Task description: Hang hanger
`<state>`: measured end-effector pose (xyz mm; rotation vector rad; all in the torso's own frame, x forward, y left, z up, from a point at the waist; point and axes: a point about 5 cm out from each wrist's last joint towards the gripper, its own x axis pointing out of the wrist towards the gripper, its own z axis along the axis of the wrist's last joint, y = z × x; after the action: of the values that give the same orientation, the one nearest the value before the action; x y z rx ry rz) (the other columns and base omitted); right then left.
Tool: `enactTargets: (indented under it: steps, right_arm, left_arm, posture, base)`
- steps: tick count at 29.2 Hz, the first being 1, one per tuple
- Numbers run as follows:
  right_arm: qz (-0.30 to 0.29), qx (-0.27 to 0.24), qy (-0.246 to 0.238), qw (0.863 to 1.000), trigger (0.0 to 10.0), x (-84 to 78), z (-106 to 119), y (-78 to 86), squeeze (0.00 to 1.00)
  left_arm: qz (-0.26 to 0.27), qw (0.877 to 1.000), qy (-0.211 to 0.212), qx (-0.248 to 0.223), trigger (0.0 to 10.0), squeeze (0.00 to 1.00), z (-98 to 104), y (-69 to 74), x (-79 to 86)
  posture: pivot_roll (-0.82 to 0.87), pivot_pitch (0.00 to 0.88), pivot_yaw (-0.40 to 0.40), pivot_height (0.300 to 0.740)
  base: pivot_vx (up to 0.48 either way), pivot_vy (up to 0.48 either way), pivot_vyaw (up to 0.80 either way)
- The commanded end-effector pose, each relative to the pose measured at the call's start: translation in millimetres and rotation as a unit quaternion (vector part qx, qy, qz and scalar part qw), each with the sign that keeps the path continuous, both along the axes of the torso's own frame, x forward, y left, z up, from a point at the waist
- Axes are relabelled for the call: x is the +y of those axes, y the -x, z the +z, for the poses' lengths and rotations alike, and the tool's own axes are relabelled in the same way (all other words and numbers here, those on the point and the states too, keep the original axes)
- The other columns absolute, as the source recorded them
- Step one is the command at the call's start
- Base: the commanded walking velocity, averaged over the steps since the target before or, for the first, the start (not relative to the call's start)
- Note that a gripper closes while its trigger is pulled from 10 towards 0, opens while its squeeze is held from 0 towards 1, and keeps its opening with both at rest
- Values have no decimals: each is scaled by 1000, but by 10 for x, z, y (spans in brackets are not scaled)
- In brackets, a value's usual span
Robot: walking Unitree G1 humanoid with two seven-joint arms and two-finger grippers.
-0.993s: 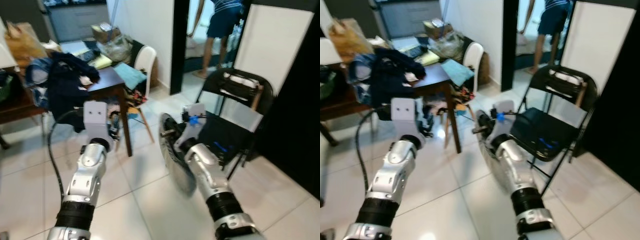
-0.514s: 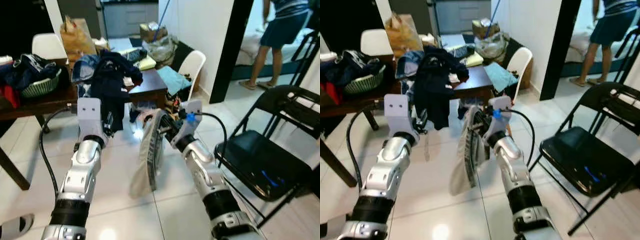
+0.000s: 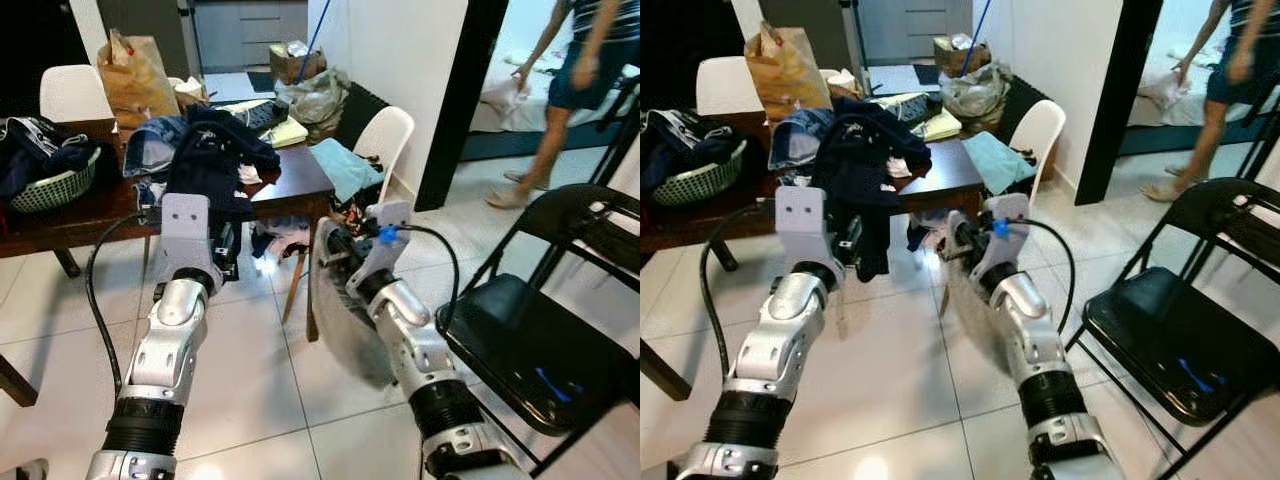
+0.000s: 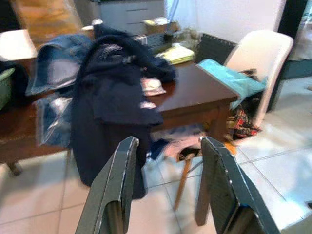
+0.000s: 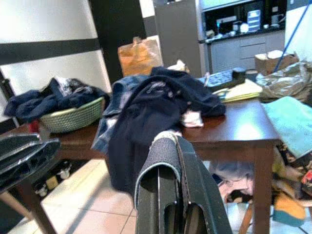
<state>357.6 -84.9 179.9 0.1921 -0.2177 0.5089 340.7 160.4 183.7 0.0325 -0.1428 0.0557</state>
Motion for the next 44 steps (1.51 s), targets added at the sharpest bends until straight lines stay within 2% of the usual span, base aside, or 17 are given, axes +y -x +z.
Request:
enactTargets:
  steps: [1,15,21,25,27,29,30,32,33,35,36,37,39,44]
  right_arm:
    - [3,-16,-13,1000,10000,7,139,-19,0]
    - [15,-51,6,999,10000,64,282,-2,0]
    - [24,-72,-12,997,10000,91,452,7,0]
    - [28,-106,-37,993,10000,109,727,8,0]
    - [31,-146,-66,987,10000,112,1033,10,0]
    - [31,-146,-66,987,10000,112,1033,10,0]
    - [30,-163,-85,982,10000,103,1185,12,0]
    - [30,-163,-85,982,10000,103,1185,12,0]
    - [23,-189,-112,975,10000,69,1413,9,0]
    - [23,-189,-112,975,10000,69,1413,9,0]
    - [17,-211,-130,969,10000,39,1601,10,0]
    - [17,-211,-130,969,10000,39,1601,10,0]
    - [14,-236,-141,961,10000,15,1844,-17,0]
    - [21,-242,-127,962,10000,41,1932,-64,0]
  left_arm:
    - [0,1000,-6,4,10000,0,4,2,8]
    - [-4,1000,-6,10,10000,0,-34,15,-24]
    - [-2,999,-14,35,10000,0,-194,59,2]
    - [4,997,-23,70,10000,0,-431,129,64]
    - [-6,993,-31,113,10000,0,-692,195,67]
    - [-6,993,-31,113,10000,0,-692,195,67]
    - [-13,990,-33,135,10000,0,-823,234,61]
    - [-13,990,-33,135,10000,0,-823,234,61]
    - [-27,984,-43,172,10000,0,-1034,301,58]
    - [-27,984,-43,172,10000,0,-1034,301,58]
    - [-37,977,-51,203,10000,0,-1199,360,71]
    - [-37,977,-51,203,10000,0,-1199,360,71]
    - [-51,967,-55,243,10000,0,-1388,424,103]
    - [-66,960,-63,264,10000,0,-1482,453,114]
  posture:
    - [-10,4,-6,740]
    - [-9,9,-5,740]
    - [-6,11,-5,740]
    - [-5,13,-8,740]
    - [-5,13,-9,740]
    - [-5,13,-9,740]
    - [-5,13,-9,740]
    - [-5,13,-9,740]
    - [-7,14,-10,740]
    - [-7,14,-10,740]
    - [-8,13,-10,740]
    - [-8,13,-10,740]
    - [-9,13,-5,740]
    - [-5,14,-10,740]
  base:
    - [382,0,0]
    - [379,0,114]
    - [374,0,267]
    - [367,0,0]
    - [358,0,0]
    - [356,0,0]
    - [356,0,0]
    - [356,0,0]
    - [349,0,0]
    - [349,0,0]
    - [292,0,0]
    - [292,0,0]
    - [309,0,0]
    - [321,0,0]
